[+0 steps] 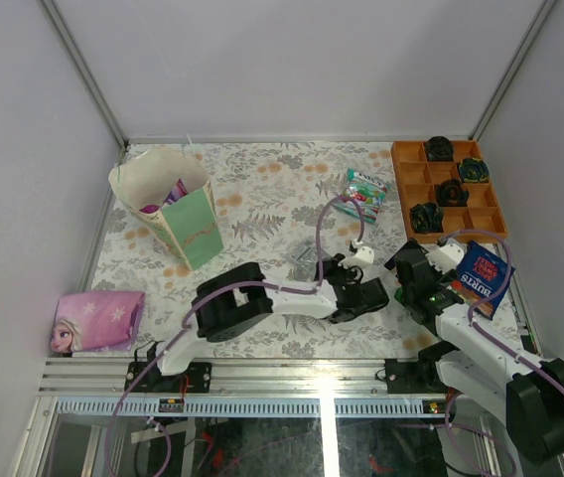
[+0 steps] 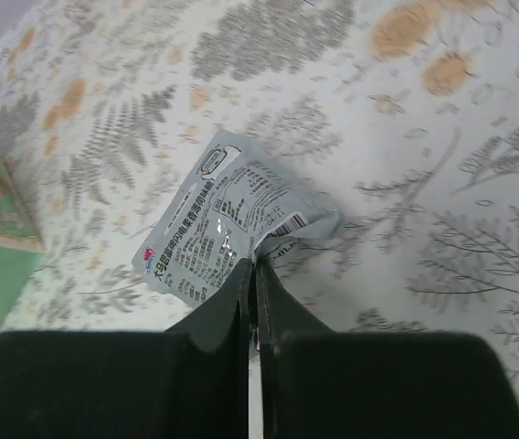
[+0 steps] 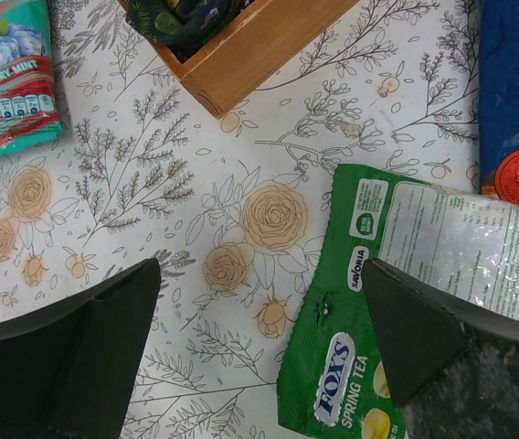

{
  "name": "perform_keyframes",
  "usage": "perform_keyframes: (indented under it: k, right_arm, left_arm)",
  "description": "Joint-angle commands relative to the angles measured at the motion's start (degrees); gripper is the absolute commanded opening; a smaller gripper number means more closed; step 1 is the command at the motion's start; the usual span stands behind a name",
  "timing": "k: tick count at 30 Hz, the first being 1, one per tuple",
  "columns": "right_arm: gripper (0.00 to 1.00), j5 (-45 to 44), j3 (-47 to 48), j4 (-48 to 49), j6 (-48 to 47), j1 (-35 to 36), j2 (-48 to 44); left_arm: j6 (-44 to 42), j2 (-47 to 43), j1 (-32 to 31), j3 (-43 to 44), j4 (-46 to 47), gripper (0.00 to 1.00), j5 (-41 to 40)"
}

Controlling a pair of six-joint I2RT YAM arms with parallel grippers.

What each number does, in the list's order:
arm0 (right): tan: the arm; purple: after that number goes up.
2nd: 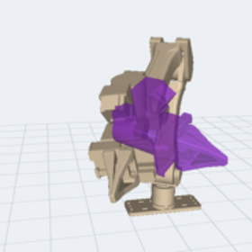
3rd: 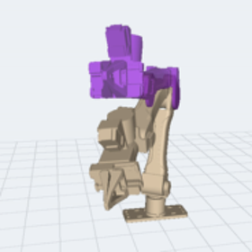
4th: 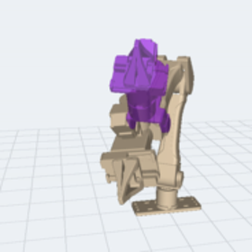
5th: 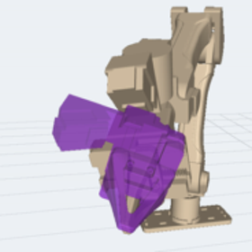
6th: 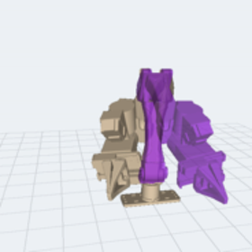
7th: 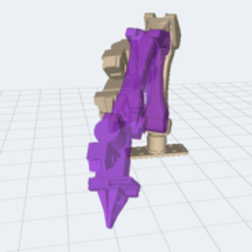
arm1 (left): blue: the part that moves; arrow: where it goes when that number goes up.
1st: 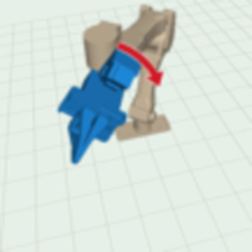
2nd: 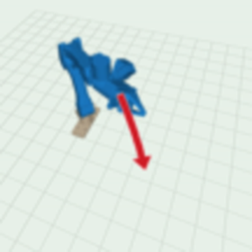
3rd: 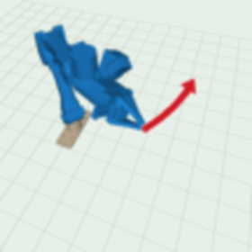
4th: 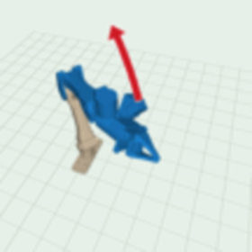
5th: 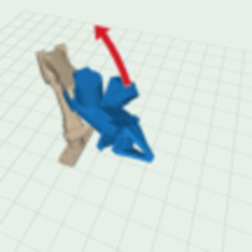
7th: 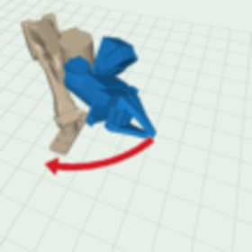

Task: Place the snacks into the paper bag
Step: Pick up the snack from the center of the board, then place the snack in the paper bag.

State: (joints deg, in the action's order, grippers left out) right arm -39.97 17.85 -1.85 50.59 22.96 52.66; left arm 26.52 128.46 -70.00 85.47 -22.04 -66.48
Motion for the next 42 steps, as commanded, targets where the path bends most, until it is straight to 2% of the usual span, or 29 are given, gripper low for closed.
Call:
perform_keyframes:
  k: [1, 7, 15, 18, 20, 24, 27, 36, 42]
  right_arm:
    - [0.99, 0.3, 1.6, 1.8, 0.2, -0.2, 0.2]
    - [0.99, 0.8, 1.4, 1.7, 0.1, -0.2, -0.6]
    - [0.99, 1.3, 1.4, 1.8, -0.1, -0.2, -0.7]
    - [0.99, 1.5, 1.5, 2.0, -0.2, -0.2, -0.4]
    - [0.99, 1.5, 1.5, 2.0, -0.3, -0.2, -0.1]
    - [0.99, 1.6, 1.7, 2.3, -0.4, -0.1, 0.5]
    - [0.99, 1.7, 1.7, 2.4, -0.4, -0.2, 0.8]
    - [0.99, 1.9, 1.7, 2.5, -0.5, -0.2, 0.8]
    - [0.99, 2.1, 1.8, 2.7, -0.6, -0.1, 1.2]
  left_arm:
    - [5.2, -11.4, 0.3, -2.6, -6.5, 0.0, -4.8]
    - [4.2, -25.1, 0.6, -3.2, -12.1, 0.0, -5.6]
    - [3.3, -39.0, 3.3, -2.1, -19.7, 0.0, -12.5]
    - [1.8, -46.5, 6.4, -3.6, -19.2, 0.0, -12.1]
    - [-1.5, -51.6, 9.1, -5.9, -15.6, 0.0, -11.1]
    - [-7.7, -61.0, 16.1, -11.3, -6.8, 0.0, -5.6]
    - [-9.1, -64.4, 23.9, -12.9, -4.4, 0.0, 1.0]
    - [-7.2, -60.8, 42.3, -11.3, -3.7, 0.0, 20.0]
    - [-4.6, -57.3, 51.6, -10.7, -4.8, 0.0, 30.7]
